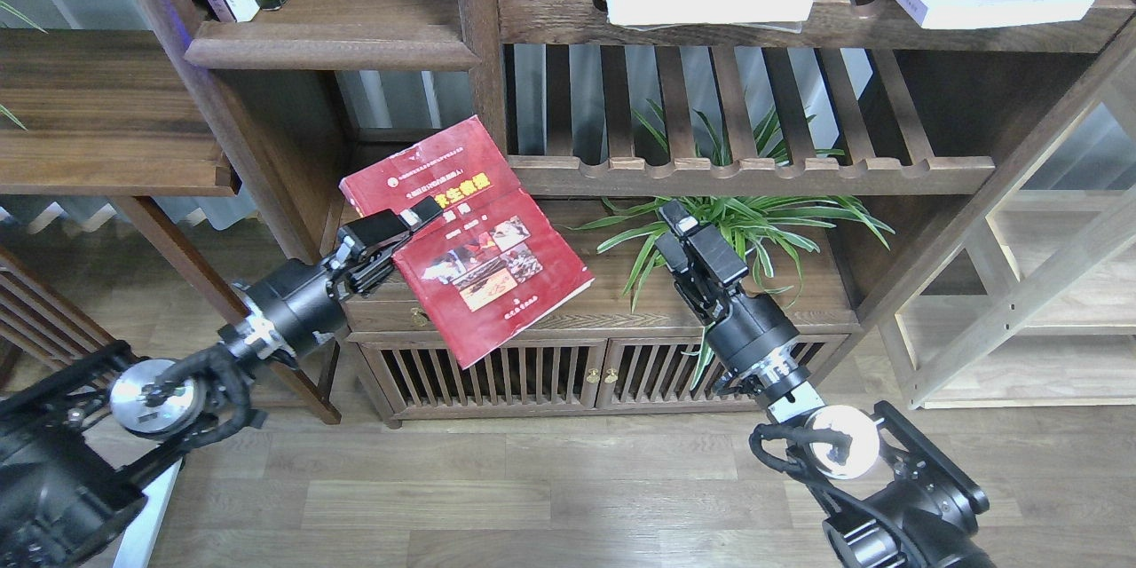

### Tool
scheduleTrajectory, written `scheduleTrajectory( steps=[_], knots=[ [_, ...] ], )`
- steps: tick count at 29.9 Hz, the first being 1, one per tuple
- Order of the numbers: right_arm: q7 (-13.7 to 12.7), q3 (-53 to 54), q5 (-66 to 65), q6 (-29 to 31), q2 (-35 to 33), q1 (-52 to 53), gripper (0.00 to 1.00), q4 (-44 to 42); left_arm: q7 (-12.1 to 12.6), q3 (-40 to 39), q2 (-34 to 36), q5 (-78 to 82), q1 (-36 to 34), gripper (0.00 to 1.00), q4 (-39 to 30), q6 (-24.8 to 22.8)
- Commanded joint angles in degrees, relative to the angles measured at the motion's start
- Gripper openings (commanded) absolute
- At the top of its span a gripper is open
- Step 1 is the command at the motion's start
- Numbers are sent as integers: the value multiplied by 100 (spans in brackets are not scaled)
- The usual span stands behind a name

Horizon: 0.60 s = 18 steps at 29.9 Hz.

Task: Organize books on shelf
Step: 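Release the right gripper and carry the red book away with the left gripper, then lift the red book with the left gripper up onto the upper shelf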

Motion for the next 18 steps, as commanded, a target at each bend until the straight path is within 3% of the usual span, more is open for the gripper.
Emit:
scheduleTrajectory(
  steps=[1, 7, 14, 18],
  knots=[
    [0, 0, -22, 0, -10, 20, 86, -89, 27, 2, 276, 381, 8, 0, -140, 0],
    [0, 0, -48, 0, -89, 29, 86, -230, 27, -252, 777, 576, 8, 0, -500, 0],
    [9, 18, -136, 0, -572, 336, 90, -406, 62, -1262, 1391, 724, -80, 0, -1150, 0],
    [9, 18, -145, 0, -731, 416, 90, -397, 44, -1509, 1533, 778, -370, 0, -1186, 0]
  ],
)
